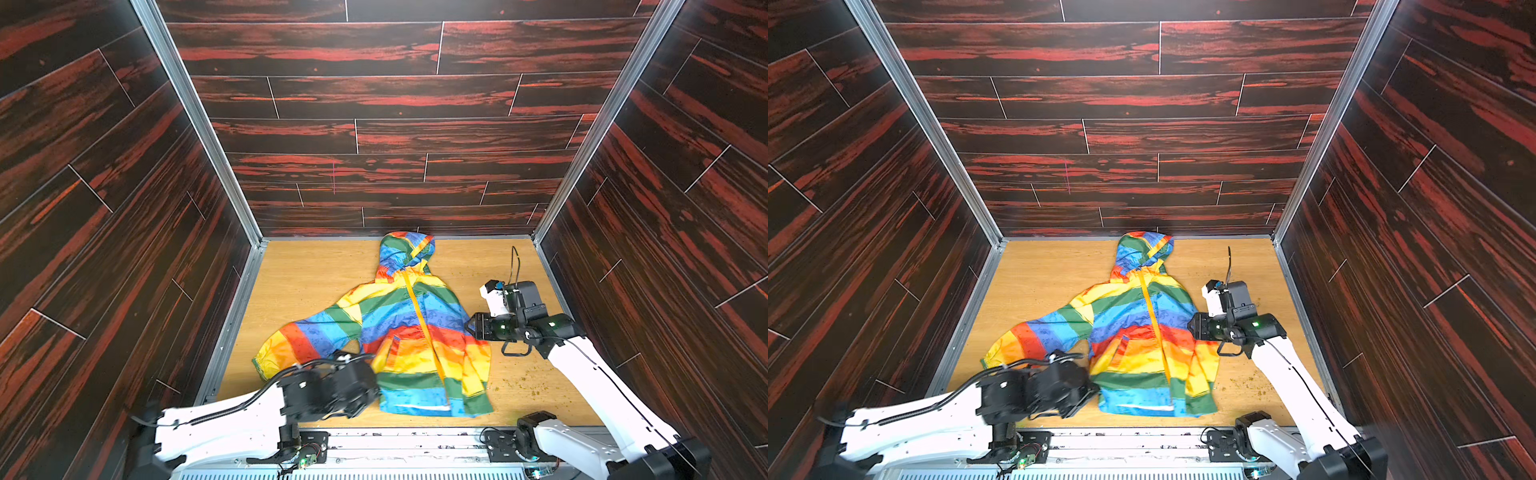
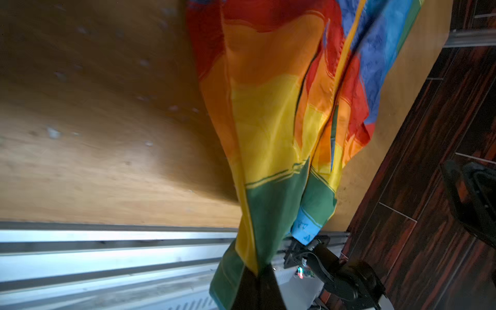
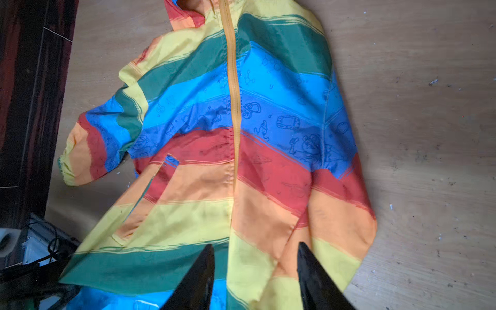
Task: Unzip the jacket
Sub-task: Flatten out the jacket at the center of the board.
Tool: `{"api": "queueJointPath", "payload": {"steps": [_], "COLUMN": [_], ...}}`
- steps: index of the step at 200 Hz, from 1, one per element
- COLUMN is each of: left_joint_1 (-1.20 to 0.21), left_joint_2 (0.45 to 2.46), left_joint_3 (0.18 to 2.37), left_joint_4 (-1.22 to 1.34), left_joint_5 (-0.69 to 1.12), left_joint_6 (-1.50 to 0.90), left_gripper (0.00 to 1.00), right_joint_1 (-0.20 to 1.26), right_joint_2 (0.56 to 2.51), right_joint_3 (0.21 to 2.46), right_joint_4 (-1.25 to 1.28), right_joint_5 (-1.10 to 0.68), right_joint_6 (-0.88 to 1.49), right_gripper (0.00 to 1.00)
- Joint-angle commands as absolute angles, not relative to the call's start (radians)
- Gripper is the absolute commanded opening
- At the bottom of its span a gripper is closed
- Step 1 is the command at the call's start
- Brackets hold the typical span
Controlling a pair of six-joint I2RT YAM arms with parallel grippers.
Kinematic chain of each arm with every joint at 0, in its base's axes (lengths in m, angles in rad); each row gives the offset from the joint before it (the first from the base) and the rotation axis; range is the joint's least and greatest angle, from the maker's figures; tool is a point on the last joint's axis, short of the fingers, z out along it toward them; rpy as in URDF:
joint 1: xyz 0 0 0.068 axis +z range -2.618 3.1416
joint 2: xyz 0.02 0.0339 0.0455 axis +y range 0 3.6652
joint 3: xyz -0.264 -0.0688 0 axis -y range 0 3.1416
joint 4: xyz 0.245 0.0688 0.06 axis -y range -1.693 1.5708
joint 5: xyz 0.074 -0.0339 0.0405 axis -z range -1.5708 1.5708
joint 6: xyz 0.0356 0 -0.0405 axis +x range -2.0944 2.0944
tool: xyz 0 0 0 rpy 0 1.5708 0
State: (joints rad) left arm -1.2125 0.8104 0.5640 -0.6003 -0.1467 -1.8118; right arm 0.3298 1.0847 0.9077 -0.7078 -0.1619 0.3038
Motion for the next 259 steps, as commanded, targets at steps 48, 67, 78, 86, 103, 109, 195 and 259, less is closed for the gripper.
{"api": "queueJointPath", "payload": {"steps": [48, 67, 78, 86, 103, 109, 195, 259], "left_joint_1": [-1.218, -1.216, -1.216, -1.216, -1.215, -1.213, -0.732, -0.691], "left_joint_2": [0.67, 0.647, 0.641, 0.638, 0.644, 0.65, 0.951, 1.316], "left_joint_3": [0.642, 0.694, 0.722, 0.735, 0.762, 0.768, 0.888, 1.059], "left_joint_4": [-1.115, -1.198, -1.224, -1.214, -1.141, -1.102, -0.796, -0.663], "left_joint_5": [-0.404, -0.514, -0.588, -0.643, -0.736, -0.763, -0.381, -0.125], "left_joint_6": [-1.847, -1.813, -1.794, -1.757, -1.643, -1.589, -1.033, -1.005], "left_gripper": [0.52, 0.53, 0.53, 0.53, 0.52, 0.52, 0.67, 0.55], "right_joint_1": [0.331, 0.331, 0.331, 0.329, 0.316, 0.311, 0.232, 0.292], "right_joint_2": [1.225, 1.275, 1.318, 1.353, 1.434, 1.457, 1.524, 1.529], "right_joint_3": [0.832, 0.806, 0.809, 0.816, 0.845, 0.857, 0.802, 0.747], "right_joint_4": [-0.679, -0.632, -0.611, -0.592, -0.587, -0.594, -0.573, -0.545], "right_joint_5": [-0.215, -0.188, -0.146, -0.11, -0.031, 0.005, 0.023, -0.013], "right_joint_6": [0.349, 0.378, 0.394, 0.404, 0.409, 0.405, 0.4, 0.42], "right_gripper": [0.54, 0.57, 0.59, 0.6, 0.61, 0.62, 0.62, 0.55]}}
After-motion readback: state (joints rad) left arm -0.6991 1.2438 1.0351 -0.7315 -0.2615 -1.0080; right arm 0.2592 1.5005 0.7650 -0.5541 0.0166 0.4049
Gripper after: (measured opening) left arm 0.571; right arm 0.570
